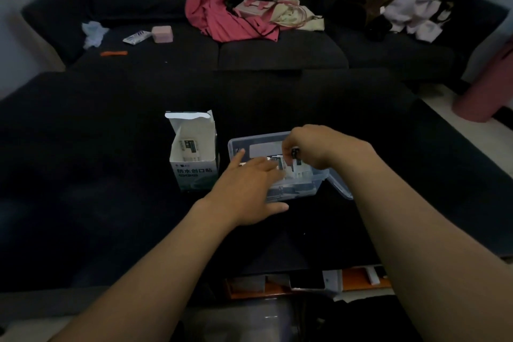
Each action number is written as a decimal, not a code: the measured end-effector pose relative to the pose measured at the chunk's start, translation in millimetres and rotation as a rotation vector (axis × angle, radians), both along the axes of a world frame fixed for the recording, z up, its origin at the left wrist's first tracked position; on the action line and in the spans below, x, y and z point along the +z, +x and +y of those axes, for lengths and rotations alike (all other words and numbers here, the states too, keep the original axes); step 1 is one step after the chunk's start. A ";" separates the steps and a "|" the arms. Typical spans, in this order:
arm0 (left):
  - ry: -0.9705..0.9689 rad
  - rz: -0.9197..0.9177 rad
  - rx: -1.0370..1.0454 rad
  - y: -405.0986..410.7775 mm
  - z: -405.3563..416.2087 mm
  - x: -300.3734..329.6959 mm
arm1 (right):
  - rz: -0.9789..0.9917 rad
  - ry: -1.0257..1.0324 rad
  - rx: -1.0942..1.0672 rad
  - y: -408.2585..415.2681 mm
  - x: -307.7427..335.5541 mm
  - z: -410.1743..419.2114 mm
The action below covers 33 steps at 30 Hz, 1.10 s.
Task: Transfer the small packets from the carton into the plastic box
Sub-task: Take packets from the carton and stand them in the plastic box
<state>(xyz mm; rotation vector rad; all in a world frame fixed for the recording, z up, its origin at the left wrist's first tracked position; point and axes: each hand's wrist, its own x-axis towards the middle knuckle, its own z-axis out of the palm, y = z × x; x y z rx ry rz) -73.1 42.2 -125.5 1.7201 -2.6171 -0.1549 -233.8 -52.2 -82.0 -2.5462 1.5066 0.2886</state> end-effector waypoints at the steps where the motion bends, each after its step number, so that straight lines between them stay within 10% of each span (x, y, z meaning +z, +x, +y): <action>1: 0.005 -0.008 0.003 -0.4 0.0 -0.5 | 0.024 -0.008 0.006 1.8 0.0 1.3; 33: -0.001 -0.053 0.063 -7.5 -5.7 -3.3 | 0.057 -0.077 -0.053 5.6 -27.6 -3.1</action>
